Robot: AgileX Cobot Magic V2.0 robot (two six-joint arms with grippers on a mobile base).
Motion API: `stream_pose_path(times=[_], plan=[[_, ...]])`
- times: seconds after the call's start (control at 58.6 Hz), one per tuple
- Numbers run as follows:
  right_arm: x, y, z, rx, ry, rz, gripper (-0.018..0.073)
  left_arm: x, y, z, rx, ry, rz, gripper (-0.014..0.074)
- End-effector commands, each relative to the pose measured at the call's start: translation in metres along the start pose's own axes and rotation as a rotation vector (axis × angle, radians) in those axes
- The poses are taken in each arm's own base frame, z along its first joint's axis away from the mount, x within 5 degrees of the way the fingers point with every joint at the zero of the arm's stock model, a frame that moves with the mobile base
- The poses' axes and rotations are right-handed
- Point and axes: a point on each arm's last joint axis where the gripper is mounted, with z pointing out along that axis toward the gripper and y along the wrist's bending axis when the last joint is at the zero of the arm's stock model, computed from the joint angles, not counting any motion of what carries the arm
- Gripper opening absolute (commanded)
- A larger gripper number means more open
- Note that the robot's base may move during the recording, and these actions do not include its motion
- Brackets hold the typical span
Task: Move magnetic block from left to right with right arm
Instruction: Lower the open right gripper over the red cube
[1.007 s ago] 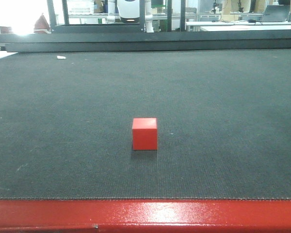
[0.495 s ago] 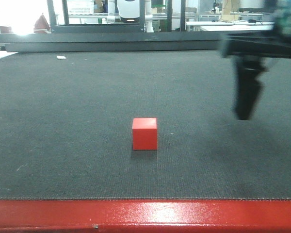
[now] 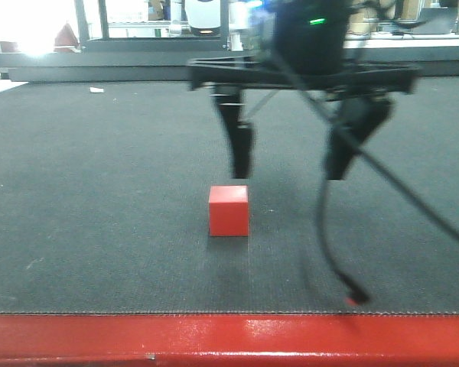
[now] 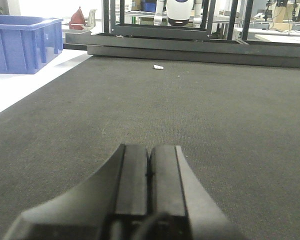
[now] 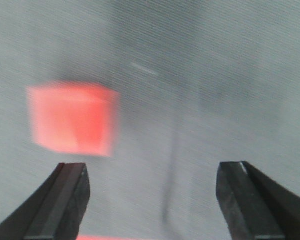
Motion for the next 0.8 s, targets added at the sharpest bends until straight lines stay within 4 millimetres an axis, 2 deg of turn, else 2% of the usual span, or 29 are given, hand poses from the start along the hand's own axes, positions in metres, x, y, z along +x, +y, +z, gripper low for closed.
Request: stream_pose_path(times=[0.0,0.273,0.461,0.785], plan=[[-0.006,0.017,-0.024,-0.056,-0.06,-0.015,0.0621,-0.005,0.0,-0.001,0.004,-0.082,-0.006,-0.0117],[-0.017,0.045,-0.007,-0.035,-0.024,-0.044,0.0621,-0.005,0.0,-0.001,0.004,-0.082,-0.006,-0.0117],[-0.017,0.047,0.008,-0.009,0.016,-0.042,0.0621,-0.005,0.0,-0.001,0.004,-0.082,-0.006,-0.0117],[-0.021,0.04,0.015,-0.02,0.039,-0.008,0.0621,-0.005,0.0,-0.001,0.004,-0.082,-0.006,-0.0117]])
